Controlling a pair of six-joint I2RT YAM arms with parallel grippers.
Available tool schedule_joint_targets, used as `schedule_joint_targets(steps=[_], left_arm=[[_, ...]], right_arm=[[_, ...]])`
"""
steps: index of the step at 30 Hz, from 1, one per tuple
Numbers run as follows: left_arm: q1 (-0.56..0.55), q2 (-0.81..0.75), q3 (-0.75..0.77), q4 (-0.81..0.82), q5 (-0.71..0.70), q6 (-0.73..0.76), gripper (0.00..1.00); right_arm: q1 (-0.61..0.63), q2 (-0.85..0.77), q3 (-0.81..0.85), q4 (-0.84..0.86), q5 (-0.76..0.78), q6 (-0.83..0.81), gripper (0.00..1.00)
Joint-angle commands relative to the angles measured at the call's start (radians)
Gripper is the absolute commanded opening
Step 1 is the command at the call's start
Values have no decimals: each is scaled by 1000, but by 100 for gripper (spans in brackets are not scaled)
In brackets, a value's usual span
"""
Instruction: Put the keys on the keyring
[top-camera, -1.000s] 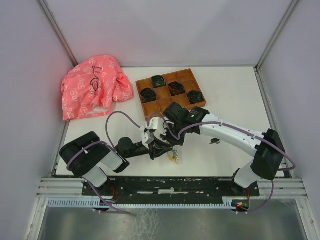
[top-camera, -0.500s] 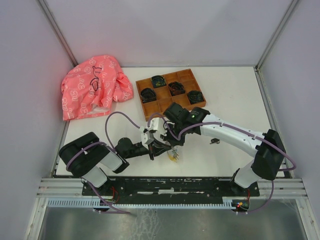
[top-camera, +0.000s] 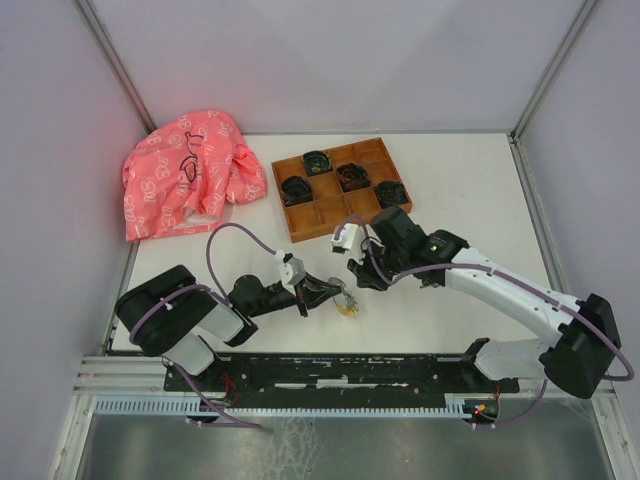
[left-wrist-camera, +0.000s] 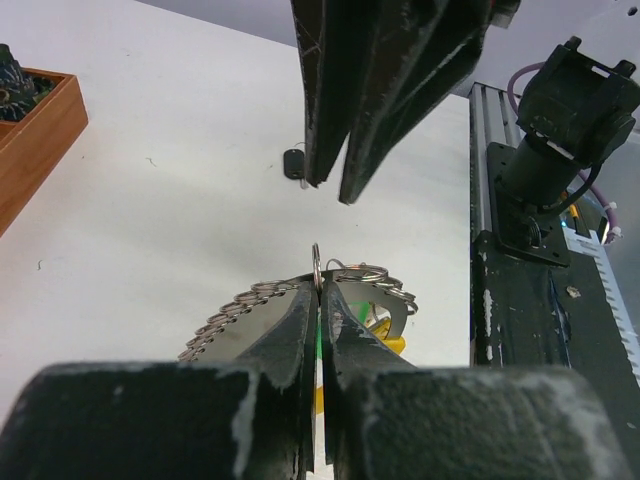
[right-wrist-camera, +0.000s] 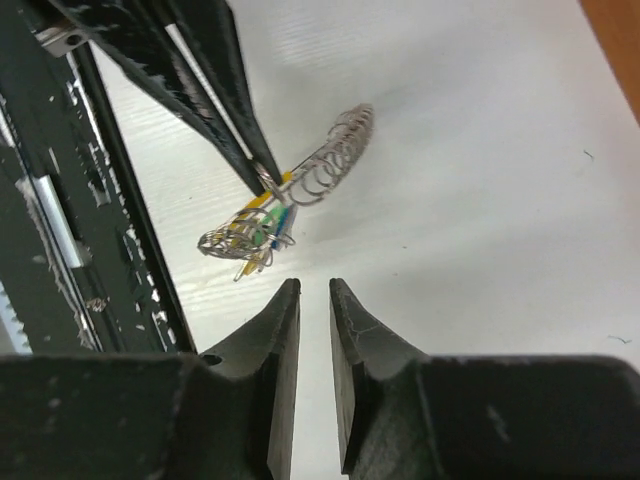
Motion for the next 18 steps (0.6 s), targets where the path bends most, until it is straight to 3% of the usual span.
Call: schedule_joint_targets(steps=[1,8,18], left_arm=[[4,-28,6,208,-25,-6,3],[4,-37,6,208,-20,-7,3],[4,-40,3,207,-16,-7,3]], right_arm=[[-42,-100,-112,255,-10,109,24],[-71,-205,-305,567,-71,194,23],[-75,-199,-345,608,-190,196,22]])
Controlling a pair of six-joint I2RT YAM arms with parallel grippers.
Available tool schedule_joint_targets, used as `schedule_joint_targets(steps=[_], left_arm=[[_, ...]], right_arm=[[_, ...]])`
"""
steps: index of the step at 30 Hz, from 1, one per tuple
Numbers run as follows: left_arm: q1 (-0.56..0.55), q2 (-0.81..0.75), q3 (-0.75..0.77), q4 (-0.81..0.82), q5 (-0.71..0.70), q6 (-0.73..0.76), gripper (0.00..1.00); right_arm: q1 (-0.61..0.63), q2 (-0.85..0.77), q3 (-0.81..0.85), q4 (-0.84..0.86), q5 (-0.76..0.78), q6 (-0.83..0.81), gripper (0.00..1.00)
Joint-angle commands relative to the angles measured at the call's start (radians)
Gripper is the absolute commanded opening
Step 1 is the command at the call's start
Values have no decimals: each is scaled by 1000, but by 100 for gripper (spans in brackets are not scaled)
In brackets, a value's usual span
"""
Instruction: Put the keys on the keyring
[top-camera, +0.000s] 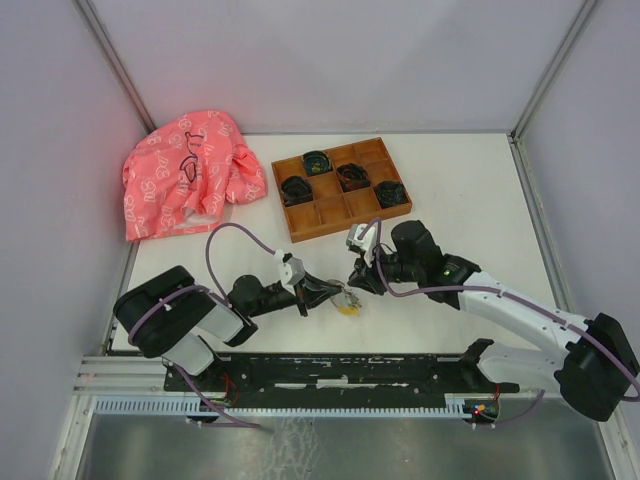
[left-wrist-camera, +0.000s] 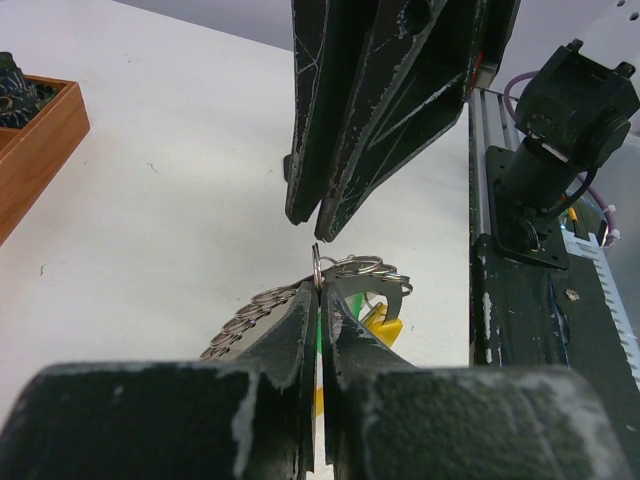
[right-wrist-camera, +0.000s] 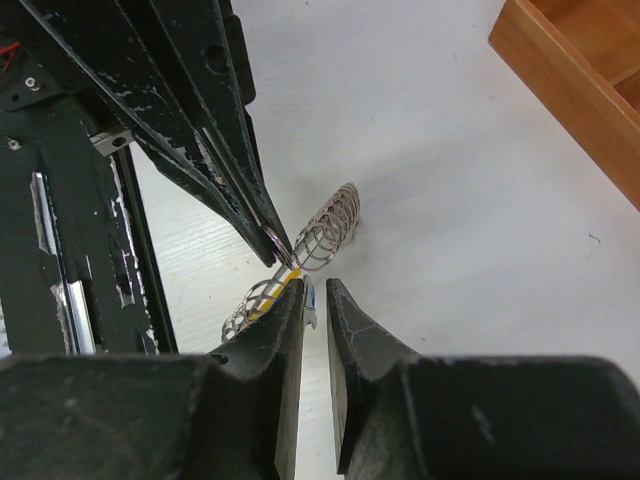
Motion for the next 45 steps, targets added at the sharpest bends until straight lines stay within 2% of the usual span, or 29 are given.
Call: schedule_joint_targets(steps=[1,21,24,29,34,37,45], left_arm=[[2,-30,4,209,-16,-7,3],[2,-22,18,207,12,-20,3],[2,-24,19,208,13,-21,3],[2,-27,13,208,13,-15,3],[3,-6,5,208,12,-6,8],[3,9,3,209,14,-3,16],[3,29,15,208,30,-10,24]], right_arm=[[-2,-13,-6,90,-78,13,22],[-2,55,-9,137,-150,-7,15],[-3,68,-10,139,-165,-9,12],[-2,74,-1,122,-178,-16,1],[3,83,80,-26,-135,-54,1],[21,100,143,-152,-86,-87,1],[124,221,355,-524,119,-205,1]])
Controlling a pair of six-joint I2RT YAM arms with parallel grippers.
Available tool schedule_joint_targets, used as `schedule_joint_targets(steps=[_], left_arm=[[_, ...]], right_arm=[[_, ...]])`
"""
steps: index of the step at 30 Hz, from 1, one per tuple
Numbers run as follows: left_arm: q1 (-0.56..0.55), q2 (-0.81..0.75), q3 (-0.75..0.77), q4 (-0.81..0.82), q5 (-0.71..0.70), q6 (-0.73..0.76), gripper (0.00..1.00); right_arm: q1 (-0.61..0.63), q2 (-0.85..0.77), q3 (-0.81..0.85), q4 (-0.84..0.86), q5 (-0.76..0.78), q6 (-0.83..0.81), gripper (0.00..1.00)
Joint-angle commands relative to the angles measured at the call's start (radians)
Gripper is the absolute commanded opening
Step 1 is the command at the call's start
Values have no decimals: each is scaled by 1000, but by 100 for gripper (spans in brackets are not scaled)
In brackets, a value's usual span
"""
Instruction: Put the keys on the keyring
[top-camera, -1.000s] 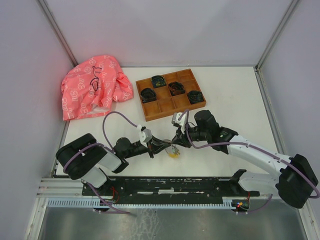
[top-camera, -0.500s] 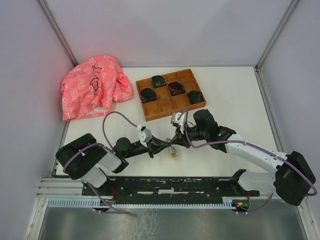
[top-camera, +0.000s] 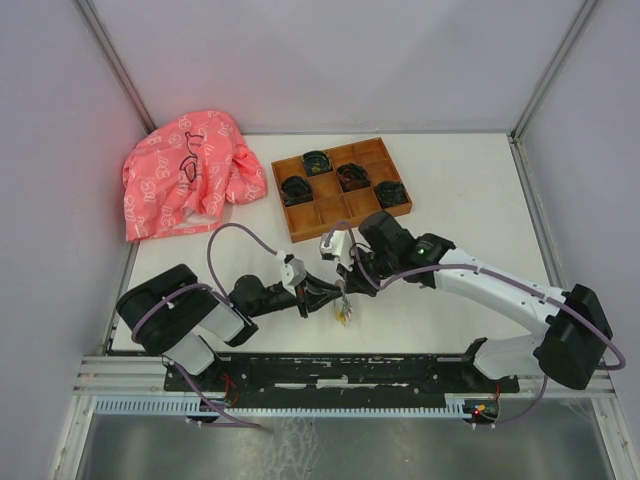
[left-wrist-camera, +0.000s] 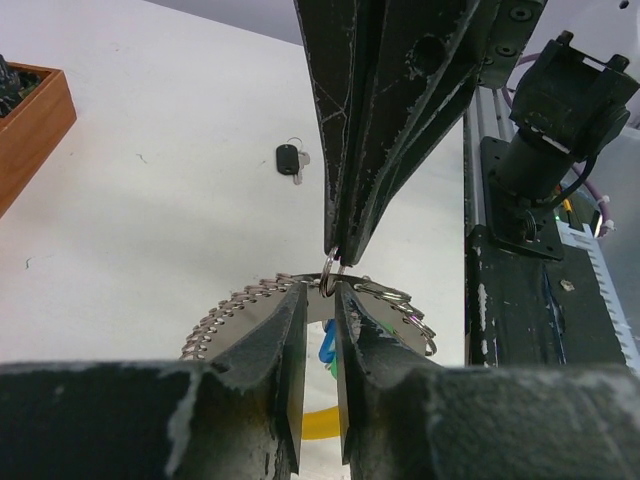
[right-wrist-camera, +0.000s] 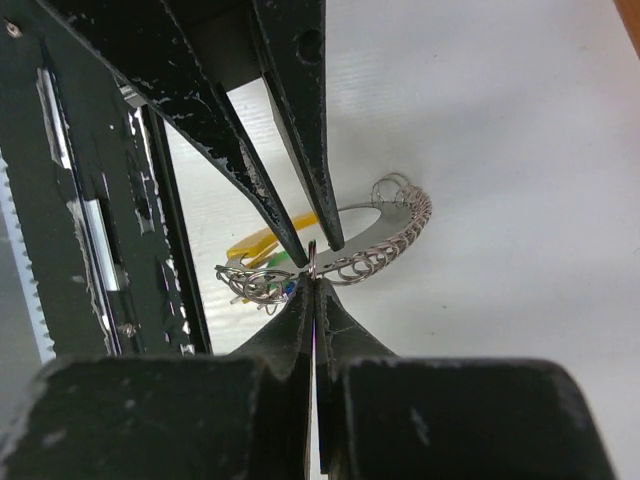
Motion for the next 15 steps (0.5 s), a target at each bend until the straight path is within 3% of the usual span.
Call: schedule_joint_targets(steps=[1,7,15], left_arm=[[4,9,16,203,18,-11,24],[2,26,29,203,47,-24,26],[3,40,57,204,111,-46,29]], right_arm=[[62,69,149,-246,154,-88,1],[105,152,272,-387,223,-128,1],[122,203,332,-436,220,-163,1]])
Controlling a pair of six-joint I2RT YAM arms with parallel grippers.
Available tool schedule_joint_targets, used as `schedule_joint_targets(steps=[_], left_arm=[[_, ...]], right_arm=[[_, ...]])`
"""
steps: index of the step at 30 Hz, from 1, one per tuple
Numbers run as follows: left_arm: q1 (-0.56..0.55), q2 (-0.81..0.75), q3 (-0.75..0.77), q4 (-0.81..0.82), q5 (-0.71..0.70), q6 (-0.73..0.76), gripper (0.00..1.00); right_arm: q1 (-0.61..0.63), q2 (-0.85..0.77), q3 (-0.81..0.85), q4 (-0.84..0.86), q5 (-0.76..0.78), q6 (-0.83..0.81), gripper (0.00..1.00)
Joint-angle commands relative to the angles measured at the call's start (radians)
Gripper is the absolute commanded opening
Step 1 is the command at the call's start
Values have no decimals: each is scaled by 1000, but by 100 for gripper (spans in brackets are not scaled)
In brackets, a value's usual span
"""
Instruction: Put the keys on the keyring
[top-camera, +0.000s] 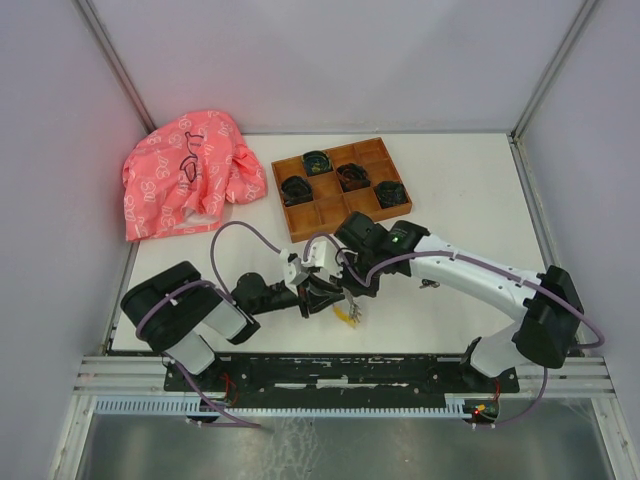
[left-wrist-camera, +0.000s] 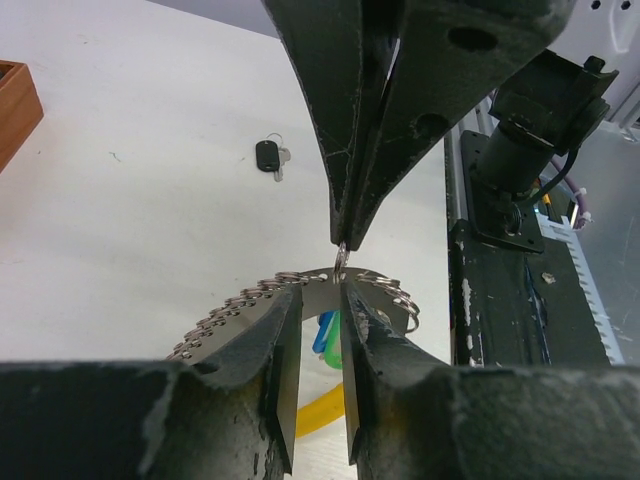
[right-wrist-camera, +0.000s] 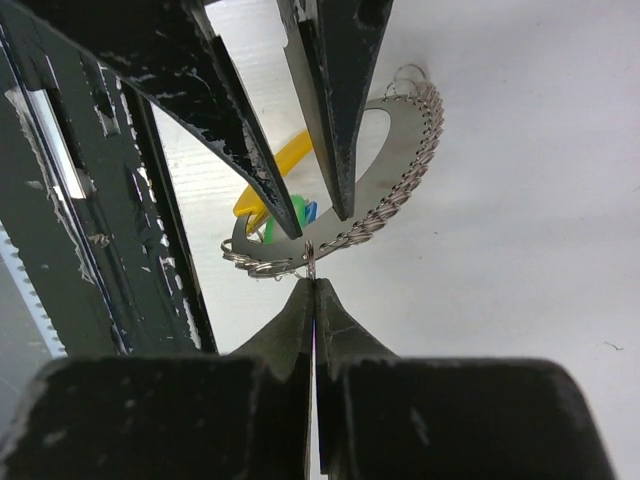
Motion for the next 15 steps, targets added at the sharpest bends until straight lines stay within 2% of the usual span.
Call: schedule_joint_targets(steps=[1,15], left_arm=[[2,14,40,203,62,-31,29],[-4,30,78,203,109,-55,31]], right_arm=[[11,22,65,-44,11,-40,1],[19,59,97,-10,-56,-56,1]])
